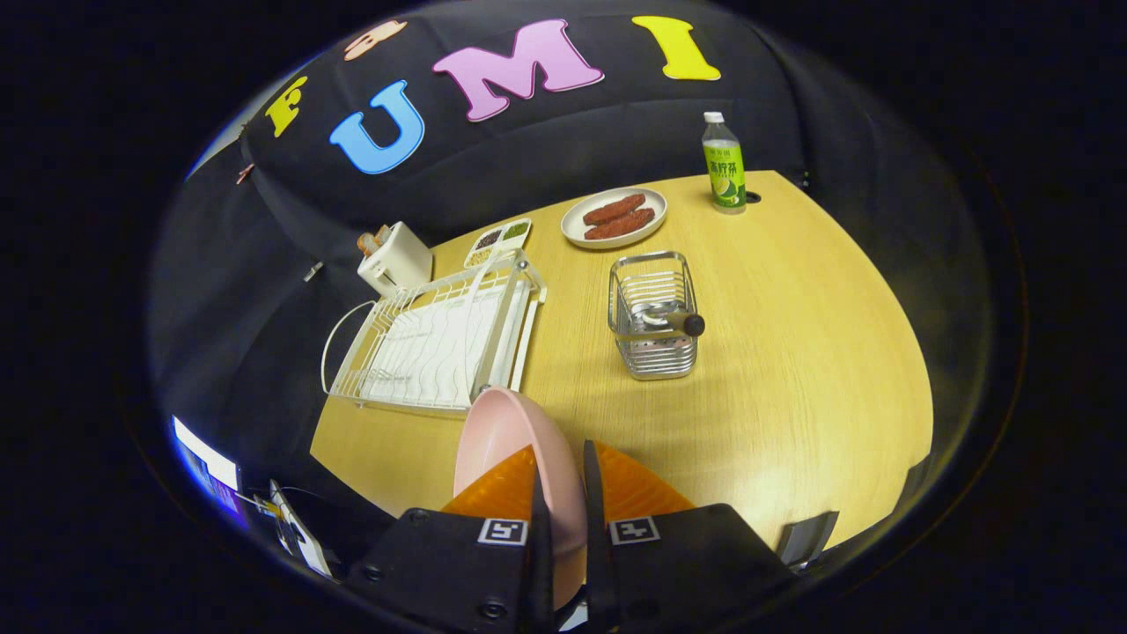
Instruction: Take the plate from the dish rack, then take the spoon from the basket and place it into the plate.
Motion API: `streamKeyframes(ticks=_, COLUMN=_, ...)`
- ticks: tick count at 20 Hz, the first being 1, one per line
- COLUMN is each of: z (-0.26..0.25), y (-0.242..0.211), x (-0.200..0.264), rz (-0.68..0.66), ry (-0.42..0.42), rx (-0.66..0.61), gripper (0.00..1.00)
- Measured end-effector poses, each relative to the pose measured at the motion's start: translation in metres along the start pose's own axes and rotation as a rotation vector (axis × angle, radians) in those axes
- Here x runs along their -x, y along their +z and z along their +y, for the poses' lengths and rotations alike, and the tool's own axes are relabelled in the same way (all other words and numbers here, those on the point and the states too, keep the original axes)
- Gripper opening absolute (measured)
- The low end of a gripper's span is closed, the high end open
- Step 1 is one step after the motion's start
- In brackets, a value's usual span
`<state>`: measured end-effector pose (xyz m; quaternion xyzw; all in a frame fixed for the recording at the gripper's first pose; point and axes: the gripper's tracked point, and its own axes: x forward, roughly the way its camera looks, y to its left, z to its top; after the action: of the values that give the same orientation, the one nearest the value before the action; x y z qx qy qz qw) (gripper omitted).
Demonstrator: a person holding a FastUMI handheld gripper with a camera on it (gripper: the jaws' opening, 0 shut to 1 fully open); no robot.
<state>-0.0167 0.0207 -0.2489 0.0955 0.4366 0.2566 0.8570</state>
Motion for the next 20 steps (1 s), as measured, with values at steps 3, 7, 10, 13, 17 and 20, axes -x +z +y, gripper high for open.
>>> streamKeyframes(ticks=3, z=-0.009, y=-0.019, x=-0.02, rz=0.048, ry=0.06, rx=0.066, gripper=0.19)
streamKeyframes(ticks=7, z=-0.014, y=-0.033, x=-0.04, rz=0.078, ry=0.148, rx=0.062, gripper=0.2)
streamKeyframes(ticks=10, z=-0.03, y=-0.037, x=-0.05, rz=0.082, ry=0.128, rx=0.094, gripper=0.23)
streamKeyframes(ticks=13, z=-0.055, y=-0.029, x=-0.054, rz=0.031, ry=0.066, rx=0.15, gripper=0.2)
streamKeyframes(ticks=17, z=-0.072, y=-0.019, x=-0.049, rz=-0.01, ry=0.045, rx=0.16, gripper=0.35)
streamKeyframes(ticks=20, z=-0.086, y=-0.003, x=-0.034, rz=-0.092, ry=0.009, rx=0.217, gripper=0.63)
